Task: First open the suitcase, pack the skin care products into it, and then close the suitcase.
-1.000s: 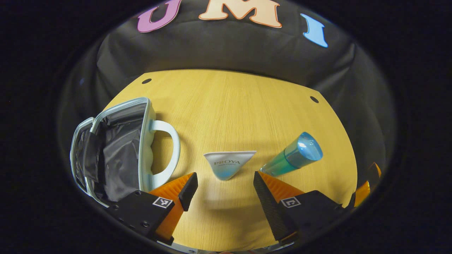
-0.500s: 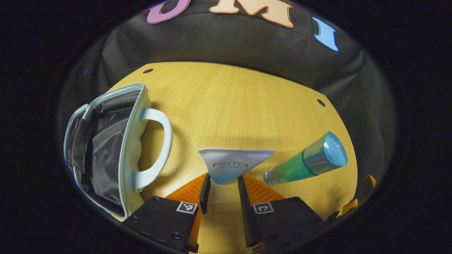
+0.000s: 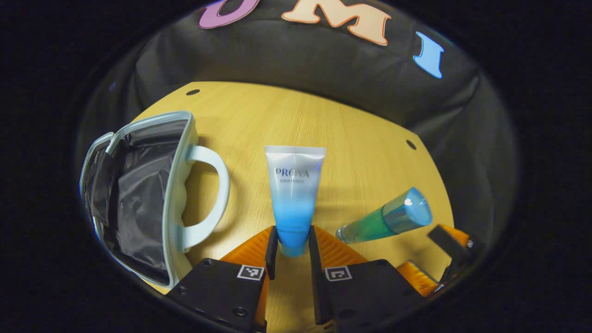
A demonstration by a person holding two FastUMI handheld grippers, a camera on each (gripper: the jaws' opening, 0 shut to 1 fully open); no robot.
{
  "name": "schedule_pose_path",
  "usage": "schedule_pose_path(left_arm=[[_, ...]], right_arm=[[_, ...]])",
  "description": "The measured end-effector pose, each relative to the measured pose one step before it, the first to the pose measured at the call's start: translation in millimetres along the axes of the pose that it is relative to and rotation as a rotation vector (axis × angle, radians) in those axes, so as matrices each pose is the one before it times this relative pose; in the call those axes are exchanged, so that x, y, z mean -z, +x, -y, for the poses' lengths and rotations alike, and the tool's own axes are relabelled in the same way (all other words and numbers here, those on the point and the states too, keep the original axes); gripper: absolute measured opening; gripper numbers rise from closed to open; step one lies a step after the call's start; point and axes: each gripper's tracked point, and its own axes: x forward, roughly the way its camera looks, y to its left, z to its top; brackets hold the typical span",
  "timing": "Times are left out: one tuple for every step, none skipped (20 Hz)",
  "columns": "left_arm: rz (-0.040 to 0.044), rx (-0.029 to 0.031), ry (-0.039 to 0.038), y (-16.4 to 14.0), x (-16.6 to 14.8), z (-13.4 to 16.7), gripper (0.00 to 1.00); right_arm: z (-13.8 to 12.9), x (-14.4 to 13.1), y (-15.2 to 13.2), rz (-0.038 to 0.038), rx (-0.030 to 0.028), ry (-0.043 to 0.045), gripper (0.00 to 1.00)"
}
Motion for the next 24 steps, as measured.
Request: schedule_pose_path(left_arm=[[0.04018, -0.00675, -0.00274, -6.61, -12.49, -3.28, 0.25], [0.01343, 0.00281, 0.00233, -4.2, -9.1, -2.96, 0.13], [-0.0148, -0.0131, 0.00886, -3.13, -0.95, -6.86, 0.0], [-0.00106, -0.01308, 0.00271, 2.7, 0.78, -7.67, 0.0], [-0.02823, 0.00251, -0.00726, 1.02, 6.29, -3.62, 0.0], [-0.01628, 0.00388, -0.01382, 1.33, 6.48, -2.24, 0.0], [-0.01544, -0.00185, -0.0057, 0.65, 4.7, -2.98, 0.0], [-0.01026, -0.00258, -0.00614, 2.56, 4.29, -2.45, 0.0], [-0.00614, 0.00384, -0.0092, 1.25, 2.7, 0.32, 0.0], [-0.00487, 0.00624, -0.00956, 1.13, 1.24, 2.37, 0.0], [-0.00289, 0.00226, -0.00201, 2.31, -0.53, 1.21, 0.0], [-0.00981, 0.00906, 0.00694, 4.41, 1.23, 3.37, 0.02], [-0.01022, 0.00084, 0.00895, 3.65, 1.68, 2.68, 0.12], [-0.00902, 0.00762, 0.00827, 4.35, 0.07, 3.95, 0.25], [-0.00712, 0.00556, 0.00707, 3.78, 0.73, 4.5, 0.47], [-0.00698, 0.00301, 0.00378, 2.94, 1.07, 2.8, 0.69], [-0.00454, 0.00472, 0.00071, 3.19, 0.49, 3.38, 0.7], [-0.0067, 0.00323, -0.00095, 4.97, 1.62, 1.97, 0.8], [-0.00988, 0.00169, -0.00004, 4.6, 1.18, 1.64, 0.83], [-0.0101, -0.00401, 0.0015, 4.46, 1.65, 0.4, 0.84], [-0.00813, -0.00415, 0.00073, 6.57, 0.12, 0.67, 0.88], [-0.01483, -0.00532, -0.00013, 5.72, 1.54, -0.41, 0.88], [-0.01227, -0.00619, -0.00055, 6.1, 1.14, -0.02, 0.88], [-0.01455, -0.00041, 0.00222, 5.32, 1.13, 0.37, 0.88]], right_arm=[[-4.03, -0.41, 9.91, 0.00412, -0.01765, 0.0035, 0.99], [-1.57, 3.18, 11.08, -0.00939, -0.00986, 0.00176, 0.99], [-0.59, 4.78, 9.22, -0.01635, -0.00627, 0.00246, 0.99], [-0.95, 6.21, 5.35, -0.02043, -0.00669, 0.00872, 0.99], [-2.35, 2.98, 2.92, -0.01611, -0.01108, 0.01128, 0.99], [-2.52, 1.71, 2.92, -0.00192, -0.00565, 0.00546, 0.99], [-1.19, -1.3, 0.33, 0.00578, -0.00384, -0.00081, 0.98], [-0.76, -1.15, -0.29, 0.00578, 0.0004, -0.00059, 0.98], [0.66, -0.28, 1.1, 0.00012, -0.00156, 0.00479, 0.98], [-1.16, 1.9, 1.51, -0.00337, -0.00137, 0.00727, 0.98], [0.84, 0.63, 2.49, -0.0055, 0.00075, 0.00764, 0.98], [0.16, 1.2, 1.87, -0.00329, 0.00059, 0.00631, 0.98], [0.72, -0.77, 1.43, 0.00005, 0.00259, 0.00331, 0.98], [0.53, -0.09, 0.3, 0.00166, 0.00255, 0.00145, 0.98], [0.3, -1.23, -0.73, 0.00204, 0.00226, 0.00051, 0.98], [1.1, -0.63, -0.38, 0.00128, 0.00247, -0.00018, 0.98], [1.35, -0.28, 1.21, 0.00039, 0.00264, 0.0003, 0.98], [0.66, 0.72, -0.57, 0.00003, 0.00107, 0.00242, 0.98], [0.77, -0.74, 0.63, -0.00009, -0.00025, 0.00386, 0.98], [0.11, -0.27, -0.13, 0.00014, 0.00234, 0.00256, 0.98], [1.15, -0.29, -1.07, 0.00096, 0.00403, -0.00015, 0.99], [0.42, 0.16, -0.41, 0.00206, 0.00341, -0.00176, 0.98], [0.79, -1.09, -0.07, 0.00129, 0.00565, -0.00459, 0.99], [0.83, 0.8, -1.46, 0.00014, 0.00399, -0.00793, 0.95]])
